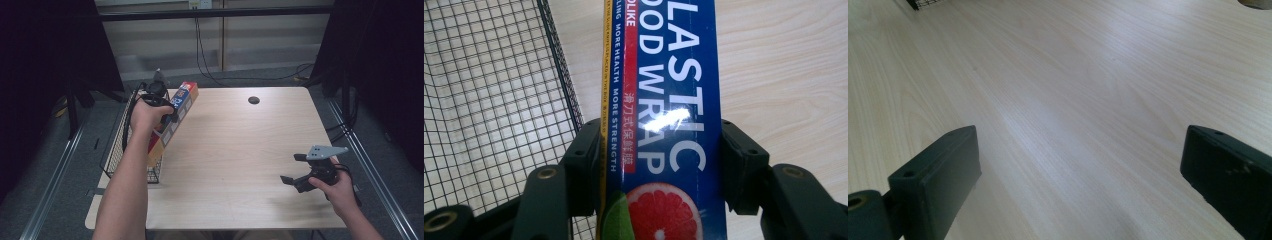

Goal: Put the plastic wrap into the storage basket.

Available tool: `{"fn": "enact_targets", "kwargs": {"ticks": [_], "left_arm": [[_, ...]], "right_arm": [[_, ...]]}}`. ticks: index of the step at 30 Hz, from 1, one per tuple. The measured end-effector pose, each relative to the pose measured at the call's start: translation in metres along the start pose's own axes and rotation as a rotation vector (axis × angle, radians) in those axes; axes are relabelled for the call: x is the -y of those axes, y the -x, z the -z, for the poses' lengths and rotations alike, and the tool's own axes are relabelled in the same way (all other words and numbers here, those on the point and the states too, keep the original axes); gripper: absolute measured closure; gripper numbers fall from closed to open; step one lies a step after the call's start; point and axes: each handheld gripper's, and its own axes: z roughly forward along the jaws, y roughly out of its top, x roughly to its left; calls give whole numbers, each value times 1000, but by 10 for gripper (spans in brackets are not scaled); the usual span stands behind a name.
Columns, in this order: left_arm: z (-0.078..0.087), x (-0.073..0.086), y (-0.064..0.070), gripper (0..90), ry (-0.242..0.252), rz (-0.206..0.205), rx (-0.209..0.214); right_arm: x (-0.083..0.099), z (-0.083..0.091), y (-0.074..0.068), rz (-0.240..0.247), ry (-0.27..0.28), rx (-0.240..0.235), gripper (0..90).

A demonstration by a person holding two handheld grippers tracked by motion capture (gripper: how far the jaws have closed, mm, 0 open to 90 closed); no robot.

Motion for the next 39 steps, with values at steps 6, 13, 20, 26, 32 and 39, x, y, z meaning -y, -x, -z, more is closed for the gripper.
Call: {"fn": "enact_targets", "kwargs": {"ticks": [6,13,20,26,32,39], "left_arm": [[4,4,-5,445,7,18,-10],[9,11,-15,445,5,41,-23],[13,21,-26,444,7,81,-33],[15,28,-35,444,14,114,-45],[15,34,-43,443,11,143,-53],[15,40,-49,443,18,157,-65]], "right_arm": [[-2,-2,0,3,1,-4,24],[-6,-7,-2,17,-4,-17,24],[-10,-11,-2,22,-2,-26,24],[-12,-14,-3,32,-5,-34,23],[-13,-15,-3,29,-3,-31,24],[-12,-15,-3,28,-5,-31,24]]}}
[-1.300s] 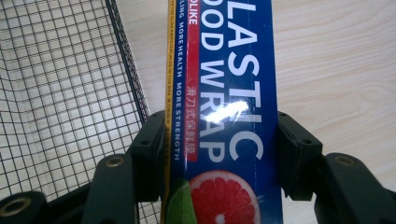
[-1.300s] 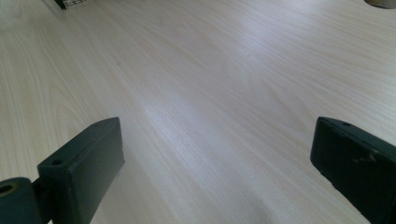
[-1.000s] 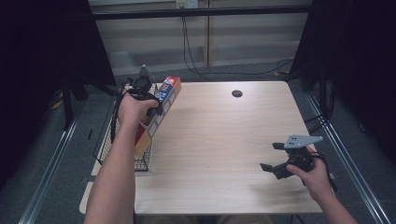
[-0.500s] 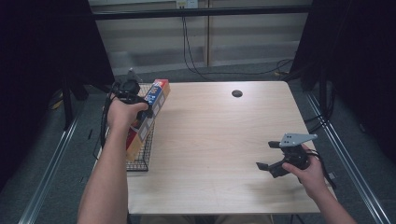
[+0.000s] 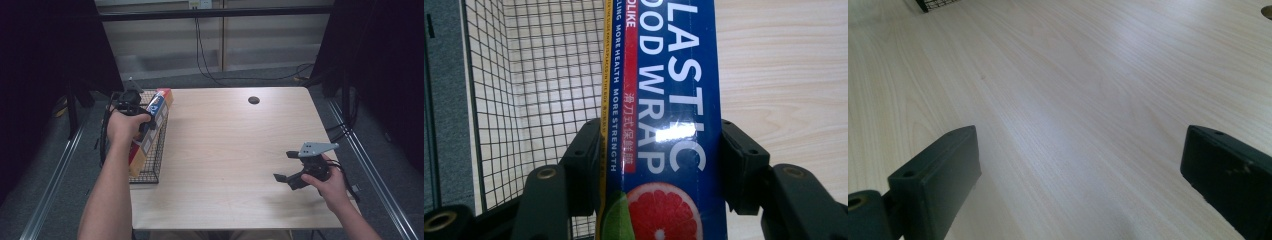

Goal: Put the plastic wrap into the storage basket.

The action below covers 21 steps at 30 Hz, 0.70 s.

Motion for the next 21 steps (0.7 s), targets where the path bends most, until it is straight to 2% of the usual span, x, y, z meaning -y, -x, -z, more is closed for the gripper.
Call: {"fn": "enact_targets", "kwargs": {"ticks": [9,11,14,20,21], "left_arm": [[1,7,-12,442,8,52,-14],[1,8,-14,443,0,49,-26],[1,10,-18,443,9,74,-23],[1,13,-23,442,4,81,-40],[0,14,-23,442,7,97,-39]], "right_arm": [[0,0,-1,0,-3,-8,24],[0,0,-1,0,-1,-7,24],[0,0,0,1,-2,-7,24],[0,-1,-1,1,-4,-10,24],[0,0,-1,1,-3,-9,24]]}}
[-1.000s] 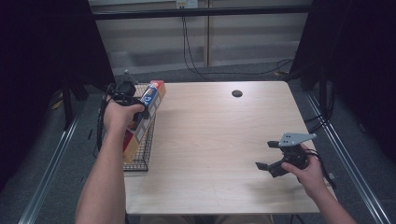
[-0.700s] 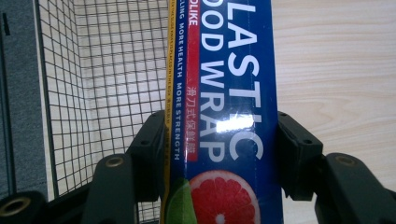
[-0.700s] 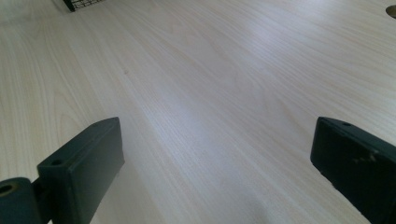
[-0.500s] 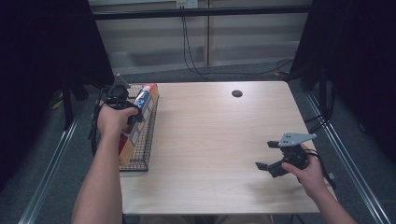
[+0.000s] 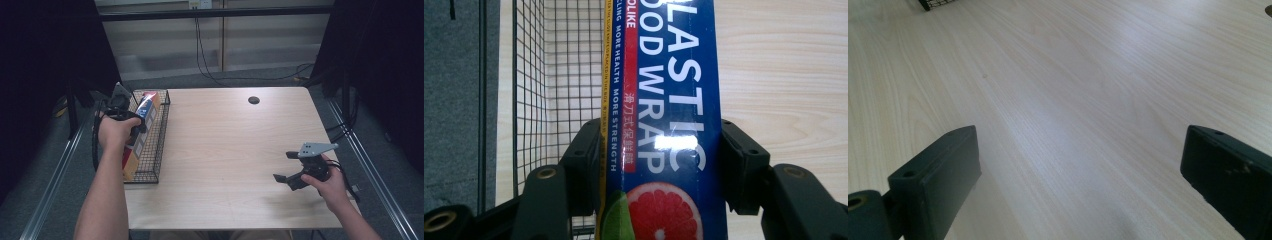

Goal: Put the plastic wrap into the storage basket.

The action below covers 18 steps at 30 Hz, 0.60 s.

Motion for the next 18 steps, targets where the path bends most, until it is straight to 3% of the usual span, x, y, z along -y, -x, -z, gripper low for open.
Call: {"fn": "enact_targets", "kwargs": {"ticks": [6,18], "left_arm": [[-2,2,-3,441,3,1,-10],[-10,7,-4,440,-2,51,-49]], "right_arm": [[0,-1,-1,4,-1,-3,24],[0,0,-1,5,3,-3,24]]}}
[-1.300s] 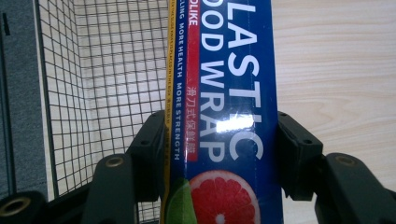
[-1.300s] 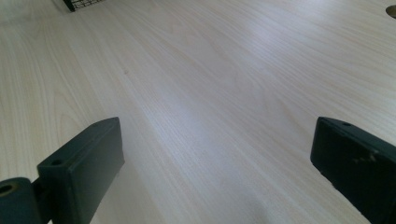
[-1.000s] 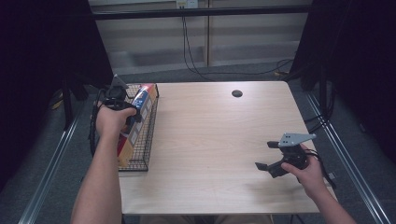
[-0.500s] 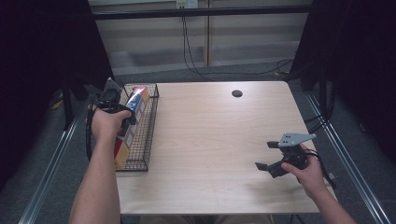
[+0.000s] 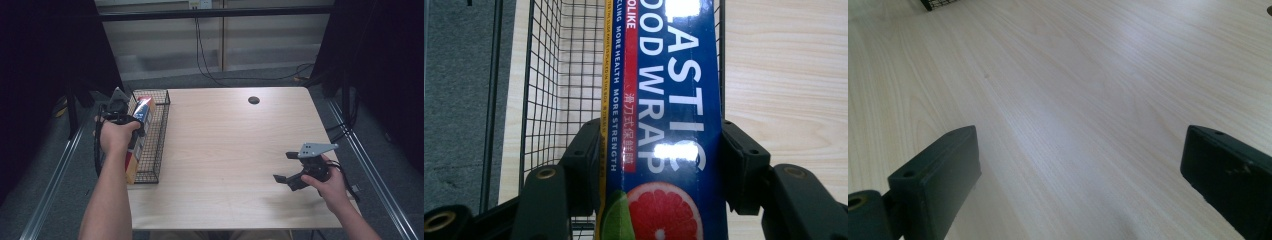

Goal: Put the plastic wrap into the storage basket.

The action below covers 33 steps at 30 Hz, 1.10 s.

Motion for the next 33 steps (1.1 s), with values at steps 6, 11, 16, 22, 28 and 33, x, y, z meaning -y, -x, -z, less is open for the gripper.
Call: {"fn": "enact_targets", "kwargs": {"ticks": [6,11,16,22,28,33], "left_arm": [[-4,2,1,440,6,30,0],[-8,4,2,439,0,35,-8],[-13,6,2,438,-6,42,-3],[-18,7,3,438,-20,50,0],[-24,8,5,437,-31,49,-11],[-29,9,7,437,-43,60,-3]], "right_arm": [[0,1,0,-5,1,2,24],[0,1,0,-4,1,-2,24],[0,1,0,-5,2,-4,24],[0,0,-1,-3,-2,-3,23],[0,-1,0,4,-1,-6,24],[0,0,0,2,0,-7,24]]}}
